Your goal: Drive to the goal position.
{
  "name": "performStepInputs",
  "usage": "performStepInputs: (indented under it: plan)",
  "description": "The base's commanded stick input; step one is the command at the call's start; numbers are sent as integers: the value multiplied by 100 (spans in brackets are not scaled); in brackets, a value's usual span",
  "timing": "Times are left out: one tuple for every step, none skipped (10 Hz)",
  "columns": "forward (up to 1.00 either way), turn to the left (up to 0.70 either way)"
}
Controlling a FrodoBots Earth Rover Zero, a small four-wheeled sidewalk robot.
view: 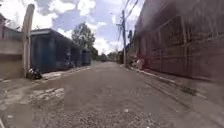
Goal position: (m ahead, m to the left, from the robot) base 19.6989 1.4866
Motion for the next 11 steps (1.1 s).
performStepInputs:
  plan:
    - [70,0]
    - [70,0]
    - [70,0]
    - [70,0]
    - [70,0]
    - [70,0]
    - [70,0]
    - [70,0]
    - [70,0]
    - [70,0]
    - [70,0]
